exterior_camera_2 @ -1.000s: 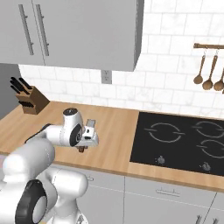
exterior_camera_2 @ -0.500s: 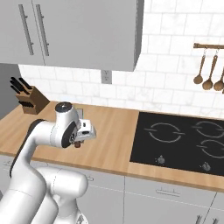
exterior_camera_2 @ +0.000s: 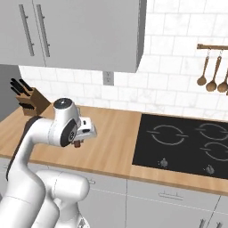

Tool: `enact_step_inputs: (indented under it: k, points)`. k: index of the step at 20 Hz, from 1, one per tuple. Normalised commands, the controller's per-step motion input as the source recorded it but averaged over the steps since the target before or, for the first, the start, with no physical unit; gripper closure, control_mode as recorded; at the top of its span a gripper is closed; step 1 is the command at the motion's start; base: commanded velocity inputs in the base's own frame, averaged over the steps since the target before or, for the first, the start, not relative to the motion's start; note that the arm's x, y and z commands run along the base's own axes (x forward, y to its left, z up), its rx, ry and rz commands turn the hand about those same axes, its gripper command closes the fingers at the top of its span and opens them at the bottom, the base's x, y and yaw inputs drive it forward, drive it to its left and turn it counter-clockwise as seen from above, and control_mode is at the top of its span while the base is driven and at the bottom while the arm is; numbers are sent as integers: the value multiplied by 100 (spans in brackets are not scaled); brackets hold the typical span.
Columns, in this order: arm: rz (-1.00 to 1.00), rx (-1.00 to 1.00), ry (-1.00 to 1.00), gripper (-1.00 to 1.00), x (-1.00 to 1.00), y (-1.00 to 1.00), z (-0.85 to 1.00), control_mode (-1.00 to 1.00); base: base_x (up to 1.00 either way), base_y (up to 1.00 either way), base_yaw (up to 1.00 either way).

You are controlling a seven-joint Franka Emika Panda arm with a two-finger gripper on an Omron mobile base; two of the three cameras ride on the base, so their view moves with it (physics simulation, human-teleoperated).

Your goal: Put the lemon wedge and sweet potato in the pot. Retrieve the spatula and lightly stir the vegetables in the pot.

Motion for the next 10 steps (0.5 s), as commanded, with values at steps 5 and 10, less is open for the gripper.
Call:
enact_step_inputs:
  k: [5, 10]
  points:
    - [0, 1, -6, 100, -46, 0, 84, -100, 0, 0, 0]
    - [0, 0, -14, 100, -91, 0, 74, -100, 0, 0, 0]
